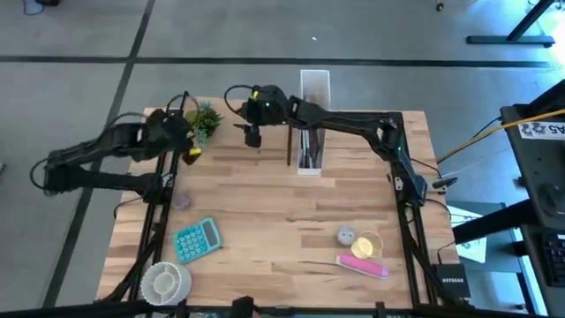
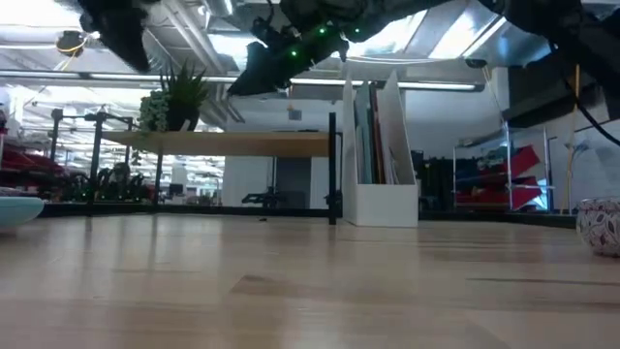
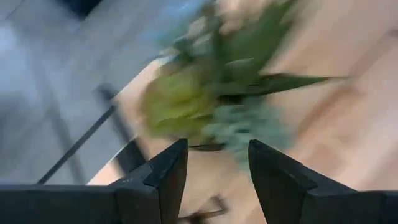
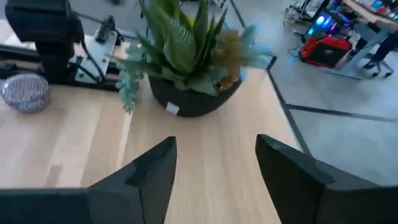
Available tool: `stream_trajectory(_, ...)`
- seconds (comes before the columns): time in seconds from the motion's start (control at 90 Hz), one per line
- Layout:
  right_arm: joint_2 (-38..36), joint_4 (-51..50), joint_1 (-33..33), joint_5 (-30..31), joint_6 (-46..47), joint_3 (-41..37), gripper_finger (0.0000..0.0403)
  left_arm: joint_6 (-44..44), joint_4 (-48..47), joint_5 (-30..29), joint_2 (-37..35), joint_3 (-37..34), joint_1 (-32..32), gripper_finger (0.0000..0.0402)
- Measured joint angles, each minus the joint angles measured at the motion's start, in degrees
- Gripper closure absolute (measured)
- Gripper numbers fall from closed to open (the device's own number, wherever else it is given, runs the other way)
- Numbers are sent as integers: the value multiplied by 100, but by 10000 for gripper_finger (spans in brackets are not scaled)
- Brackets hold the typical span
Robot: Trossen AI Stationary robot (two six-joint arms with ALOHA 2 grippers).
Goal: Stock shelves
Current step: Remove the potted plant from the shelf
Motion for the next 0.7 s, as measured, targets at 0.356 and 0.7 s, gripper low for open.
stream_trajectory(0.356, 0, -297, 72, 56, 136, -2, 196, 2276, -586, 206, 1728, 159, 1817, 249)
stream_trajectory(0.7, -3, -429, 63, 65, -22, -2, 196, 3582, 278, 903, 2215, 162, 1909, 249)
